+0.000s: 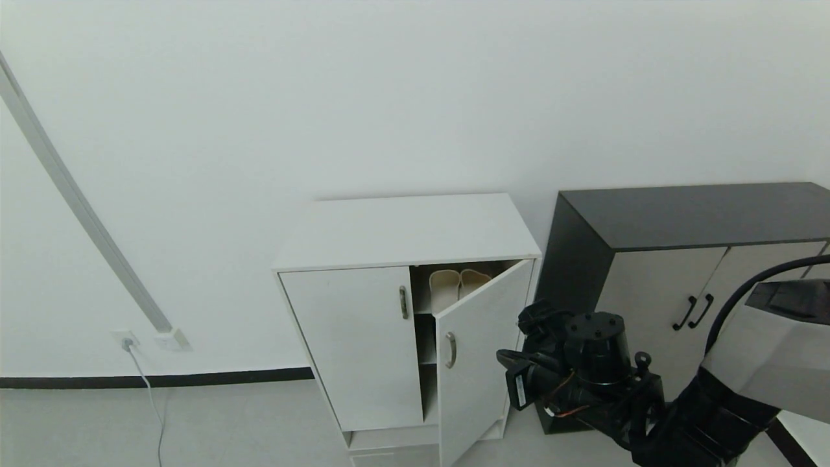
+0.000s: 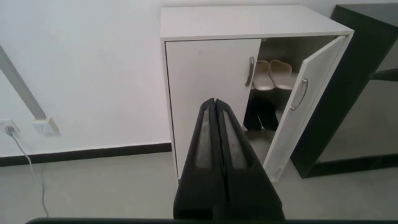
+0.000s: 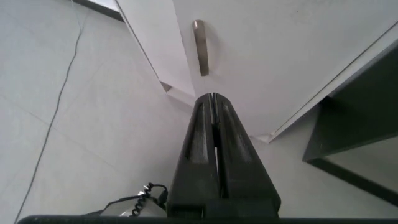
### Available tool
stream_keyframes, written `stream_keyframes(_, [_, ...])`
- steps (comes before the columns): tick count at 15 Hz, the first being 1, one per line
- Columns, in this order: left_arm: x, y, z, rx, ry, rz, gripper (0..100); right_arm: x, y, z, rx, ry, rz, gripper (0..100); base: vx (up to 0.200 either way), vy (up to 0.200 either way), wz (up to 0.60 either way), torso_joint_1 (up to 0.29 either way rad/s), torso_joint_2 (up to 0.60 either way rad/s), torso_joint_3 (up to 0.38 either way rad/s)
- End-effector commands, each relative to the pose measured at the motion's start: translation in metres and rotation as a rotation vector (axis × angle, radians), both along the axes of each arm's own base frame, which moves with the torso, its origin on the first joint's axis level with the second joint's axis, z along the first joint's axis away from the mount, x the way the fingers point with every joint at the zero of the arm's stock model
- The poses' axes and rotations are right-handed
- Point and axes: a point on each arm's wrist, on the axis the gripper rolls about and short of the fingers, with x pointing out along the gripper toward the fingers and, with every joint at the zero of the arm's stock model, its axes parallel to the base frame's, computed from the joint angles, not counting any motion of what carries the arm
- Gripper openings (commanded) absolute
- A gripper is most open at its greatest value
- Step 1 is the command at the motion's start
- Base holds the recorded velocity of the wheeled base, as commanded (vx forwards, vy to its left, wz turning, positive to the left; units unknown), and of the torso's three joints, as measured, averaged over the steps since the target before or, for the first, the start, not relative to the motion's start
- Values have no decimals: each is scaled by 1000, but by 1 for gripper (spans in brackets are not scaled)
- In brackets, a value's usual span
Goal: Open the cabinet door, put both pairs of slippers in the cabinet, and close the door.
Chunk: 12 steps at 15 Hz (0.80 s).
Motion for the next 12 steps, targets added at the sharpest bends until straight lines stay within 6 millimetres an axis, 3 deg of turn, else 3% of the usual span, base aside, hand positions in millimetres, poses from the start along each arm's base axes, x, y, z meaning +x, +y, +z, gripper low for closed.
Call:
stream_keyframes(1, [0,0,0,-1,1,1,0,0,1,-3,-5,7,3,0,200,0,0,-12,-7,7])
stream_keyframes(5, [0,0,0,-1,0,0,0,-2,1,-3,-7,9,7,0,200,0,0,7,4,-1])
stream_keyframes(12, [0,0,0,1,1,0,0,5,7,-8,-8,8,3,0,0,0,0,0,0,0])
